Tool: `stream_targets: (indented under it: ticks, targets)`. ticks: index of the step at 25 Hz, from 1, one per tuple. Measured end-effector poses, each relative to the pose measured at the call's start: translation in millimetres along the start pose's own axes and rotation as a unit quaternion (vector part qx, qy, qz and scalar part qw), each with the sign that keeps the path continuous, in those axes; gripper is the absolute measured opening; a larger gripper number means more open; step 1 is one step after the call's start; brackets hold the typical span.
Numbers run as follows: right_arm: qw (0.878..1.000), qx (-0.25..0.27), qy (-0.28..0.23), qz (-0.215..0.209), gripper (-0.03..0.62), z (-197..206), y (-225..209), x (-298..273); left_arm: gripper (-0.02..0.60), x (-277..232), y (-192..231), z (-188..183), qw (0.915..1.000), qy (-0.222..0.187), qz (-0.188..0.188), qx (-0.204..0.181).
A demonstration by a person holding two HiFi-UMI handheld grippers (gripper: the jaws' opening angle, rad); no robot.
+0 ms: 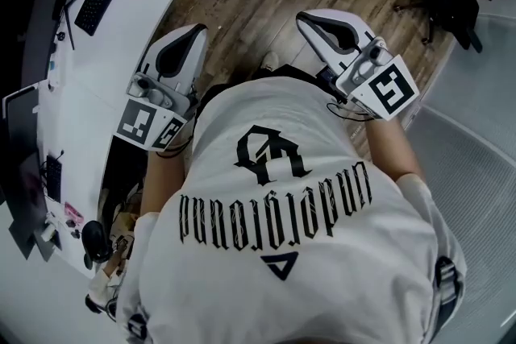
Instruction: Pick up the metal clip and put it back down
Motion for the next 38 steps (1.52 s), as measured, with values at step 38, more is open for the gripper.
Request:
stream_targets:
  ticks: [38]
  targets:
    - [1.0,-0.013,0.0,0.018,0.015,-39.1,-168.4,-145.5,0.015,-122.8,198.7,-59.6,0.9994,0.008,0.033,0.01]
Point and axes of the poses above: the fingertips, and each gripper's own axes: x backward along the fingers, y to its left, z out of its underside, the point moved 1 cm from there along x, backward along the fingers, and after that the axes turned 7 degrees about y, right-handed, at the moved point
